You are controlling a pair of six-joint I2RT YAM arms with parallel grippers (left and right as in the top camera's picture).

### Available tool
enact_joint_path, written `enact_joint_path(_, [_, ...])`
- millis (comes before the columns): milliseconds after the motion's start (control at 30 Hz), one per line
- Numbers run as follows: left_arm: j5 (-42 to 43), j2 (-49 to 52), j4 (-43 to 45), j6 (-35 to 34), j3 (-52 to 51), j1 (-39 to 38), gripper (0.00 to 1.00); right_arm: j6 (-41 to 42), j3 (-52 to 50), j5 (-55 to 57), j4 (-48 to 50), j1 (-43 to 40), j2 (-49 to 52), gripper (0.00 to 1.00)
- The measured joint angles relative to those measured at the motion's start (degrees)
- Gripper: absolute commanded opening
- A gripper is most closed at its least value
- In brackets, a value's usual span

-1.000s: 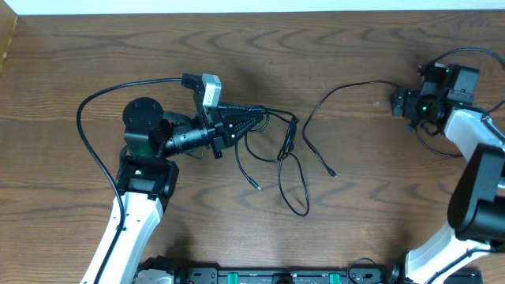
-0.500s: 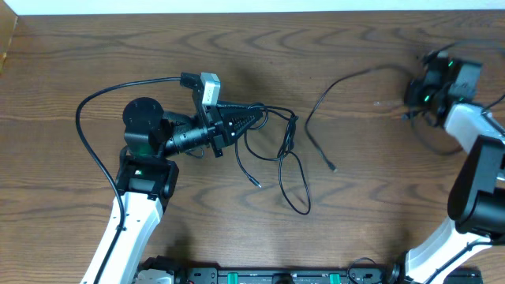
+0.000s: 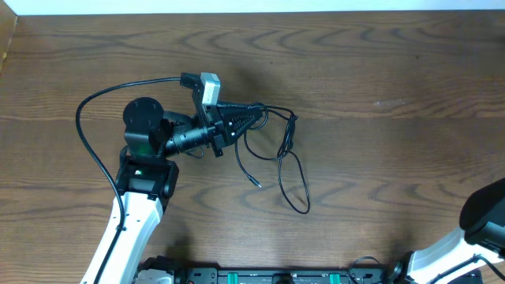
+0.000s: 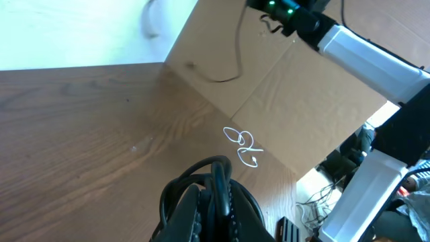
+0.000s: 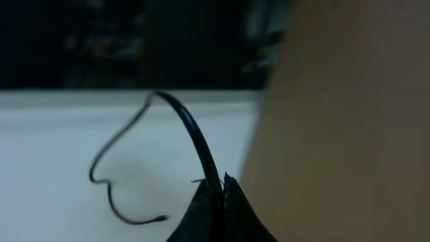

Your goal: Untangle cables

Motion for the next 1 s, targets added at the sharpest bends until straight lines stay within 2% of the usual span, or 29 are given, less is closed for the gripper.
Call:
enact_joint_path(200, [-0.1, 0.0, 0.0, 0.0, 0.0, 0.0, 0.08, -1.1, 3.9, 2.7, -3.1, -5.4, 7.1, 0.01])
enact_joint_path(467, [-0.2, 0.0, 0.0, 0.0, 0.0, 0.0, 0.08, 0.1, 3.1, 3.4, -7.6, -5.5, 25.2, 0.01])
enact_joint_path(667, [-0.9, 0.0, -1.5, 0.0, 0.0, 0.0, 0.08, 4.2, 1.8, -0.6, 7.5, -3.9, 28.6, 0.01])
enact_joint_path(833, [-3.8, 0.0, -5.7, 0.0, 0.0, 0.0, 0.08, 4.1, 10.3, -2.1, 16.0, -3.0, 28.6, 0.01])
enact_joint_path(1000, [-5.7, 0.0, -5.9, 0.0, 0.0, 0.0, 0.08, 3.8, 21.4, -2.7, 18.8, -3.4, 28.3, 0.01])
